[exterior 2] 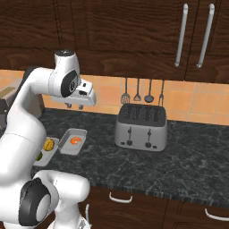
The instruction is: Take the meat container that has the shrimp and place it on the second highest rack of the freezer. Then take the vegetable container that has the squash and lime and place it on the highest rack of the freezer.
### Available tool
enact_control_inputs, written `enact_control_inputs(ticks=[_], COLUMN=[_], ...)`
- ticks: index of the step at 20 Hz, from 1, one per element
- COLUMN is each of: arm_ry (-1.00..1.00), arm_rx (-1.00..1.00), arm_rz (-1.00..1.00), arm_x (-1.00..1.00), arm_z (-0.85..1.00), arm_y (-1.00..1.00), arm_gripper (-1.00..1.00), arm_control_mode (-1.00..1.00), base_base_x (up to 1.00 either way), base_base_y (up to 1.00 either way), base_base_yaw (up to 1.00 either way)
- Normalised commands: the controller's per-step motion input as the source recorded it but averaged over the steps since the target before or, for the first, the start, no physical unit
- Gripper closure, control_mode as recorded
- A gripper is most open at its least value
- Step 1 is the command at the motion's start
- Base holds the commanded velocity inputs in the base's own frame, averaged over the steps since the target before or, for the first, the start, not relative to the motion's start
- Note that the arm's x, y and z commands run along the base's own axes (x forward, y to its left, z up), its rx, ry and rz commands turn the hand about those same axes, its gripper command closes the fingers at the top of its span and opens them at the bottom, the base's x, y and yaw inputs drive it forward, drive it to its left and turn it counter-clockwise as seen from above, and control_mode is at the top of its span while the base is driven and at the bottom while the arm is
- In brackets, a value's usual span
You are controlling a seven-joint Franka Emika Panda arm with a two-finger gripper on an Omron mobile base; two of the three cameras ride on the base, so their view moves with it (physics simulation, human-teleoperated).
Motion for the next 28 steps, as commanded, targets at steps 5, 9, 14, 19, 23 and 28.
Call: enact_control_inputs(ticks=[5, 9, 14, 19, 23, 28], arm_ry=[0.0, 0.0, 0.02, 0.0, 0.1, 0.0], arm_rx=[0.0, 0.0, -0.01, -0.01, 0.0, 0.0], arm_rz=[0.0, 0.0, -0.02, -0.3, -0.29, -0.29], arm_x=[-0.28, -0.65, -0.25, 0.16, 0.02, 0.09], arm_z=[0.0, -0.08, -0.15, -0.51, -0.46, -0.57], arm_y=[0.0, 0.0, 0.15, 0.41, 0.4, 0.21], arm_gripper=[-1.0, -1.0, -1.0, -1.0, -1.0, -1.0], arm_control_mode=[-1.0, -1.0, -1.0, -1.0, -1.0, -1.0], base_base_x=[0.0, 0.0, 0.0, 0.0, 0.0, 0.0], base_base_y=[0.0, 0.0, 0.0, 0.0, 0.0, 0.0], base_base_yaw=[0.0, 0.0, 0.0, 0.0, 0.0, 0.0])
